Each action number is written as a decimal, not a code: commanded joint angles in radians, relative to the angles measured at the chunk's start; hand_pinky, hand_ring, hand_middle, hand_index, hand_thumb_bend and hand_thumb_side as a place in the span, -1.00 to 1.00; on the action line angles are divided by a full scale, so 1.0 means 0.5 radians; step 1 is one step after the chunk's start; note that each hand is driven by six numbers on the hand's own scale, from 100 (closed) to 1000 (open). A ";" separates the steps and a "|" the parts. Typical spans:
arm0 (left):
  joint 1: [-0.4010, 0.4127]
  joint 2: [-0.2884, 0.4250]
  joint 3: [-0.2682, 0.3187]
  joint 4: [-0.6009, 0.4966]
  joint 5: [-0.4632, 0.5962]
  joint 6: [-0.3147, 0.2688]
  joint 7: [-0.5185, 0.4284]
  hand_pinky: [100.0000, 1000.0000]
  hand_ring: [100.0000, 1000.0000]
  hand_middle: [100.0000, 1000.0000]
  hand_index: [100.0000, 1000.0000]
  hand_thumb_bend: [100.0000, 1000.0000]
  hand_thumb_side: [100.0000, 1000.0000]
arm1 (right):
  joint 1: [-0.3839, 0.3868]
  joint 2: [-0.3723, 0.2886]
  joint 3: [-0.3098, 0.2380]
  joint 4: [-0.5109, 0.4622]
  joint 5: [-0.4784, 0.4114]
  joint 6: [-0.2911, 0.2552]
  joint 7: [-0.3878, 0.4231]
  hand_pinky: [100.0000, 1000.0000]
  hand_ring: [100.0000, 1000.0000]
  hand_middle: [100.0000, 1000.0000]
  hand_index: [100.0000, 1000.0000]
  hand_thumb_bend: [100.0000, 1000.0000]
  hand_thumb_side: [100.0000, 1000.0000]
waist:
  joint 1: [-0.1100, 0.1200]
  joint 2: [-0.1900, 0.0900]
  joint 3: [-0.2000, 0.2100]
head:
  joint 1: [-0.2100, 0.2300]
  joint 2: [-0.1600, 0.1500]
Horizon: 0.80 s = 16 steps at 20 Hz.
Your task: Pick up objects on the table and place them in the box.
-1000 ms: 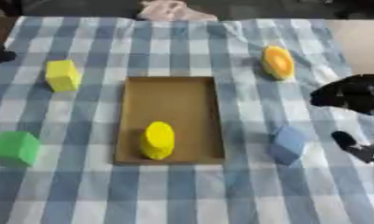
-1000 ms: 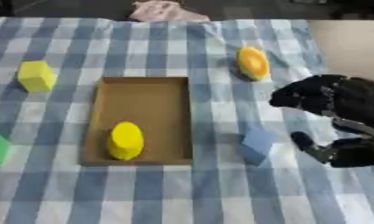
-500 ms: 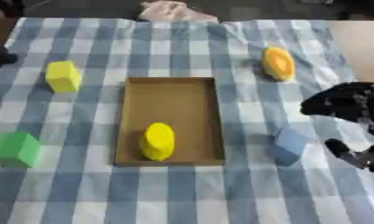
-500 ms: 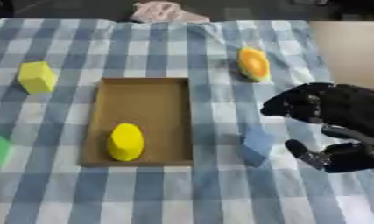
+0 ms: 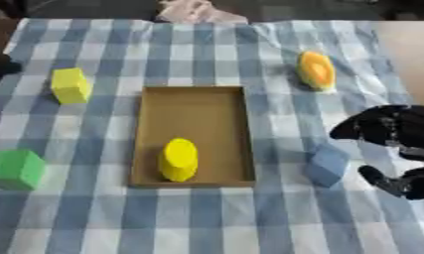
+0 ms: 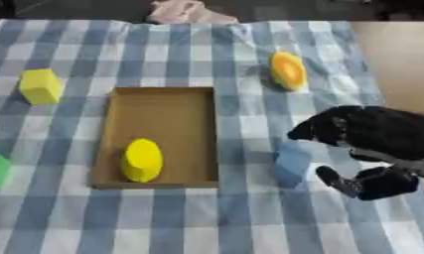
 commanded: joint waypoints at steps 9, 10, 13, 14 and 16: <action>-0.011 0.031 -0.001 -0.042 0.012 0.004 -0.016 0.83 0.35 0.21 0.62 -1.00 0.28 | -0.091 0.062 0.043 0.177 0.056 -0.067 0.008 0.74 0.76 0.74 1.00 -1.00 0.44 | 0.004 -0.026 0.007 | -0.004 -0.030; -0.011 0.031 -0.001 -0.042 0.012 0.005 -0.017 0.83 0.35 0.21 0.62 -1.00 0.28 | -0.094 0.071 0.047 0.188 0.051 -0.080 0.009 0.74 0.76 0.74 1.00 -1.00 0.52 | 0.004 -0.024 0.008 | -0.003 -0.030; -0.010 0.029 -0.002 -0.042 0.012 0.007 -0.018 0.84 0.35 0.21 0.62 -1.00 0.28 | -0.105 0.092 0.054 0.210 0.047 -0.106 0.016 0.75 0.76 0.74 1.00 -1.00 0.50 | 0.004 -0.021 0.010 | -0.002 -0.027; -0.011 0.028 -0.003 -0.042 0.012 0.008 -0.019 0.84 0.35 0.21 0.62 -1.00 0.28 | -0.109 0.098 0.060 0.219 0.052 -0.112 0.022 0.75 0.76 0.75 1.00 -1.00 0.53 | 0.004 -0.021 0.011 | -0.002 -0.027; -0.011 0.027 -0.004 -0.042 0.012 0.009 -0.021 0.84 0.35 0.21 0.62 -1.00 0.28 | -0.117 0.109 0.073 0.241 0.064 -0.123 0.035 0.75 0.77 0.75 1.00 -1.00 0.59 | 0.004 -0.020 0.013 | -0.003 -0.030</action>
